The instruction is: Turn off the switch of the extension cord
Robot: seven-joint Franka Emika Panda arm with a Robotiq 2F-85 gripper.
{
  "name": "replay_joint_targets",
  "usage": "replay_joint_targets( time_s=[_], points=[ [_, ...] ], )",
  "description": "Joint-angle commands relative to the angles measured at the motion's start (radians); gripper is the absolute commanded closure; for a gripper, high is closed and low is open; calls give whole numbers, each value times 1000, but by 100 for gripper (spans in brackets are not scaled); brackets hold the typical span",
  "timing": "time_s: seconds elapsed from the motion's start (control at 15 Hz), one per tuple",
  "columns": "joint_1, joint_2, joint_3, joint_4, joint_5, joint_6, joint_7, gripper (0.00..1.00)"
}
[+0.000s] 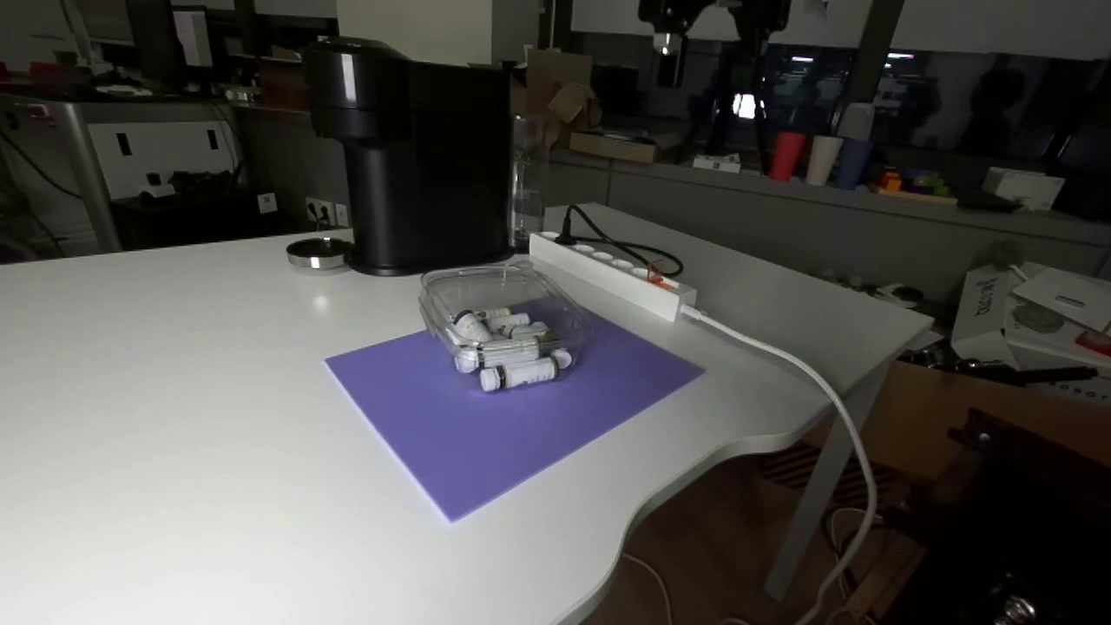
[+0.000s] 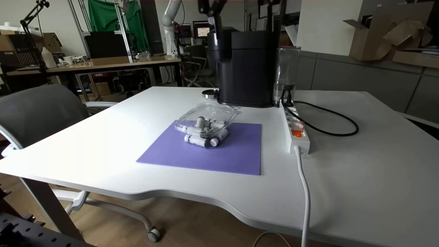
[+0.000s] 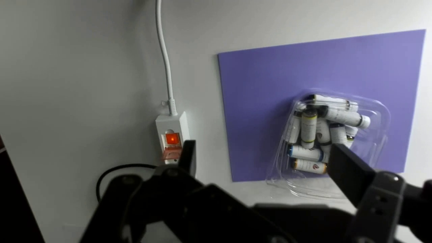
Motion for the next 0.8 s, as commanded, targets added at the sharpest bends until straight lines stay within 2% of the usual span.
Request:
replay_joint_targets(
  time_s=[0.0,0.07,0.2,0.47,0.73],
  points=[
    [-28,143,-36,102,7,32,-32,0],
    [-20,74,-23,37,2,24,-36,0],
    [-34,127,-30,68,2,42,-36,0],
    [-34,150,-26,85,-22,65,-28,0],
    [-43,266,-33,168,-55,108,-30,0]
  ],
)
